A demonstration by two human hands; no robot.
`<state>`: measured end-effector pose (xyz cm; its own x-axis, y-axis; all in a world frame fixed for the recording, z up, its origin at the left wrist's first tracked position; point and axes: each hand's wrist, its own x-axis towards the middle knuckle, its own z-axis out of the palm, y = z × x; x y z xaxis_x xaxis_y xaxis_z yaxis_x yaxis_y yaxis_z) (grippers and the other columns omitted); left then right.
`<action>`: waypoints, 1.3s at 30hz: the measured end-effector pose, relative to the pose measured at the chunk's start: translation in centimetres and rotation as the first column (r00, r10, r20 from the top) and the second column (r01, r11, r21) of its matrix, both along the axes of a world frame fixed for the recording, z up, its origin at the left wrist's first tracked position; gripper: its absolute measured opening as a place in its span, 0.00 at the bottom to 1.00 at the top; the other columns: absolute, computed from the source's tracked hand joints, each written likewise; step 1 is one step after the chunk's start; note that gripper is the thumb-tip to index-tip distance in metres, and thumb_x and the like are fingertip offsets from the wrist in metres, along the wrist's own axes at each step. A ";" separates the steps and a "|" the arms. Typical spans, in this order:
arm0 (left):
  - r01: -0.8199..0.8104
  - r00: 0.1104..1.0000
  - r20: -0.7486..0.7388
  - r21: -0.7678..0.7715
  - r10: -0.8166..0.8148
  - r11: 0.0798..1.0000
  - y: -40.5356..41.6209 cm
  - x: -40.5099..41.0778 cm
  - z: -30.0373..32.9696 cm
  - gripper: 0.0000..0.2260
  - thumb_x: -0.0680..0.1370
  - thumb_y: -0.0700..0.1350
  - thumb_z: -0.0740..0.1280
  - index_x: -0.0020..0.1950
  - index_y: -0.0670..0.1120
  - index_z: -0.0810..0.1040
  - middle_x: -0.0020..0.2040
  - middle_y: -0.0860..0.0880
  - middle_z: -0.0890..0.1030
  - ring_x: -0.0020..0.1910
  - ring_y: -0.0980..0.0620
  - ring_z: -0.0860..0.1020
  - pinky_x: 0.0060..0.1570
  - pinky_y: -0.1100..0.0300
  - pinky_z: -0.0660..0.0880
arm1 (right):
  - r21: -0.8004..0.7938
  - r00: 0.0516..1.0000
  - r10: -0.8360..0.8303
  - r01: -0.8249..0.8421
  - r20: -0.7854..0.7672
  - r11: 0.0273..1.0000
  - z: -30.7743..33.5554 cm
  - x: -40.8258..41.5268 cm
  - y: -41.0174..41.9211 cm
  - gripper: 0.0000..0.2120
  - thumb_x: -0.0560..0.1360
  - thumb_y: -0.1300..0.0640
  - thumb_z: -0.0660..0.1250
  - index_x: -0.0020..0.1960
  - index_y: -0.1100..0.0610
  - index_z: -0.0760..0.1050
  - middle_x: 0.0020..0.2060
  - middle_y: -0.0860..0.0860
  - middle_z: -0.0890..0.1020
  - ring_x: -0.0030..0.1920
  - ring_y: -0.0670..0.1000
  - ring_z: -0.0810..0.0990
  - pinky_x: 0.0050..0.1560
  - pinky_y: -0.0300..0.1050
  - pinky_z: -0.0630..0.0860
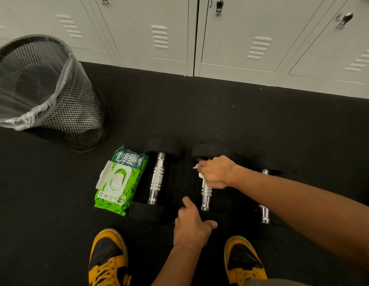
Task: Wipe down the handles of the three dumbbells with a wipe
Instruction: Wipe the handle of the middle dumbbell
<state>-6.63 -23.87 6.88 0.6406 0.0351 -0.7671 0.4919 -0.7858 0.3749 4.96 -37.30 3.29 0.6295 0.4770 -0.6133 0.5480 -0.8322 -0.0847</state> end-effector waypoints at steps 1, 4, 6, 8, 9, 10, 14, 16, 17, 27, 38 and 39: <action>-0.001 1.000 -0.002 -0.001 0.001 1.000 0.0 0.0 0.0 0.36 0.70 0.52 0.77 0.69 0.48 0.58 0.68 0.42 0.71 0.67 0.42 0.71 0.63 0.52 0.72 | -0.002 1.000 -0.017 0.017 0.014 1.000 0.2 0.1 -0.1 0.17 0.78 0.52 0.58 0.64 0.56 0.73 0.62 0.52 0.75 0.55 0.57 0.80 0.43 0.50 0.69; -0.005 1.000 -0.012 -0.003 0.005 1.000 0.0 0.1 0.1 0.36 0.70 0.52 0.77 0.69 0.48 0.58 0.68 0.43 0.71 0.67 0.42 0.72 0.62 0.52 0.72 | -0.007 0.999 -0.034 0.035 0.032 0.999 0.2 -0.3 -0.1 0.18 0.78 0.52 0.57 0.65 0.56 0.73 0.64 0.52 0.75 0.54 0.57 0.80 0.43 0.50 0.70; -0.011 1.000 -0.012 -0.008 0.011 1.000 0.1 0.2 0.1 0.37 0.70 0.52 0.78 0.69 0.48 0.58 0.68 0.43 0.71 0.67 0.42 0.72 0.62 0.51 0.73 | 0.013 0.996 -0.072 0.072 0.052 0.997 0.1 -0.8 -0.1 0.19 0.78 0.53 0.57 0.68 0.56 0.71 0.67 0.51 0.73 0.54 0.57 0.80 0.43 0.49 0.70; -0.010 1.000 -0.010 -0.007 0.010 1.000 0.1 0.2 0.2 0.37 0.70 0.52 0.78 0.69 0.48 0.58 0.67 0.43 0.71 0.67 0.42 0.72 0.62 0.51 0.73 | 0.046 0.990 -0.126 0.123 0.070 0.991 0.1 -1.5 -0.5 0.21 0.78 0.54 0.57 0.71 0.55 0.68 0.72 0.50 0.69 0.54 0.57 0.81 0.43 0.48 0.71; -0.006 1.000 -0.010 -0.006 0.006 1.000 0.1 0.1 0.1 0.37 0.70 0.52 0.77 0.69 0.47 0.58 0.67 0.42 0.71 0.67 0.41 0.71 0.62 0.51 0.72 | 0.067 0.984 -0.162 0.157 0.076 0.985 0.0 -1.9 -0.7 0.23 0.79 0.55 0.58 0.73 0.54 0.66 0.75 0.48 0.65 0.55 0.57 0.81 0.43 0.48 0.72; -0.002 1.000 -0.008 -0.005 0.002 1.000 0.1 0.1 0.1 0.37 0.70 0.52 0.77 0.69 0.47 0.58 0.67 0.42 0.71 0.67 0.41 0.71 0.62 0.51 0.72 | 0.087 0.976 -0.204 0.197 0.076 0.976 0.0 -2.4 -1.0 0.25 0.79 0.56 0.58 0.75 0.52 0.62 0.77 0.46 0.60 0.57 0.56 0.80 0.44 0.48 0.73; -0.003 1.000 -0.006 -0.008 0.003 1.000 0.1 0.1 0.1 0.36 0.70 0.52 0.77 0.68 0.48 0.59 0.67 0.43 0.72 0.67 0.41 0.72 0.61 0.51 0.73 | 0.168 0.912 -0.405 0.390 0.063 0.905 -0.7 -5.4 -1.5 0.33 0.78 0.60 0.58 0.80 0.47 0.51 0.79 0.40 0.50 0.60 0.54 0.78 0.46 0.45 0.71; -0.006 1.000 -0.006 -0.010 0.006 1.000 0.2 0.1 0.2 0.35 0.70 0.52 0.77 0.68 0.48 0.59 0.67 0.42 0.71 0.67 0.41 0.71 0.62 0.51 0.72 | 0.207 0.866 -0.496 0.474 0.067 0.856 -1.3 -7.0 -1.6 0.33 0.79 0.60 0.58 0.80 0.47 0.50 0.80 0.40 0.49 0.59 0.53 0.78 0.44 0.43 0.68; -0.010 1.000 -0.008 -0.012 0.010 1.000 0.2 0.1 0.1 0.35 0.70 0.52 0.77 0.67 0.48 0.59 0.67 0.42 0.71 0.68 0.41 0.71 0.62 0.51 0.72 | 0.215 0.847 -0.528 0.505 0.064 0.836 -1.7 -7.7 -1.7 0.34 0.79 0.60 0.58 0.80 0.46 0.49 0.80 0.41 0.49 0.59 0.53 0.78 0.44 0.43 0.67; -0.003 1.000 0.001 0.010 0.003 1.000 0.1 0.0 -0.2 0.36 0.69 0.53 0.78 0.68 0.47 0.59 0.67 0.42 0.72 0.67 0.41 0.72 0.63 0.50 0.72 | 0.407 0.192 -0.862 0.913 -0.468 -0.018 -4.2 -8.2 -1.4 0.22 0.79 0.60 0.64 0.72 0.49 0.71 0.47 0.53 0.84 0.47 0.52 0.83 0.53 0.50 0.81; 0.002 1.000 0.001 0.003 -0.002 1.000 0.1 0.0 -0.3 0.36 0.69 0.53 0.78 0.68 0.47 0.59 0.68 0.42 0.71 0.68 0.41 0.71 0.64 0.49 0.71 | -0.083 -0.400 -0.296 0.703 -0.867 -0.706 -6.0 -3.2 -1.6 0.16 0.77 0.64 0.60 0.64 0.63 0.75 0.59 0.61 0.81 0.57 0.59 0.79 0.45 0.55 0.77; 0.005 1.000 0.000 0.004 -0.005 1.000 0.1 0.0 -0.3 0.36 0.69 0.53 0.77 0.69 0.47 0.59 0.68 0.42 0.71 0.68 0.41 0.71 0.64 0.49 0.71 | -0.104 -0.410 -0.274 0.696 -0.870 -0.711 -5.9 -3.3 -1.5 0.16 0.78 0.64 0.60 0.64 0.63 0.74 0.58 0.61 0.81 0.58 0.59 0.80 0.45 0.56 0.77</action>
<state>-6.60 -23.77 6.55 0.6410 0.0348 -0.7668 0.4877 -0.7898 0.3719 1.65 -38.79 -2.58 0.4354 -0.1137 -0.8930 -0.7539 0.4961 -0.4307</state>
